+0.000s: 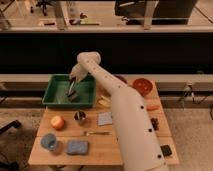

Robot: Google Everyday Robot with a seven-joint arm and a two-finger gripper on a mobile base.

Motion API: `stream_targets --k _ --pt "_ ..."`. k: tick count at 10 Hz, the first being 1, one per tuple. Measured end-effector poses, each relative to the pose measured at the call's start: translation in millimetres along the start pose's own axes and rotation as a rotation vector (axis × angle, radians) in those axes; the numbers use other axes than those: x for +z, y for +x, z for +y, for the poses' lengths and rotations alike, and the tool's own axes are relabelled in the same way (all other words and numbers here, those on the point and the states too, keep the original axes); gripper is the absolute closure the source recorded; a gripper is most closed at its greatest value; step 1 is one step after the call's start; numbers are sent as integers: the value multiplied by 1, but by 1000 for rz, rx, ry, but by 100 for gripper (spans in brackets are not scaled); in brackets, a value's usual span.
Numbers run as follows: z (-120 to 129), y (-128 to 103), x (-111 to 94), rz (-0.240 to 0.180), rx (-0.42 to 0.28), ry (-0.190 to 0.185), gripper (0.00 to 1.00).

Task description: Wipe tray with brush

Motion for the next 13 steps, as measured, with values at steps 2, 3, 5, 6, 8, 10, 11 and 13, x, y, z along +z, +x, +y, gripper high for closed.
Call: stream_targets --k 2,3,5,6,8,10,11,13 --pt "3 2 -10 22 10 -7 100" --pt "0 -2 -16 23 21 -14 100" --pt "-9 -13 -23 7 59 -34 100" --pt "-13 -18 -27 -4 94 -44 100" --pt "-19 -25 -37 -20 192 -63 100" --pt "-23 -36 -37 -43 259 -78 100" --pt "-26 -42 -37 -53 264 -81 100" --pt "-30 -51 -36 -65 254 -79 100"
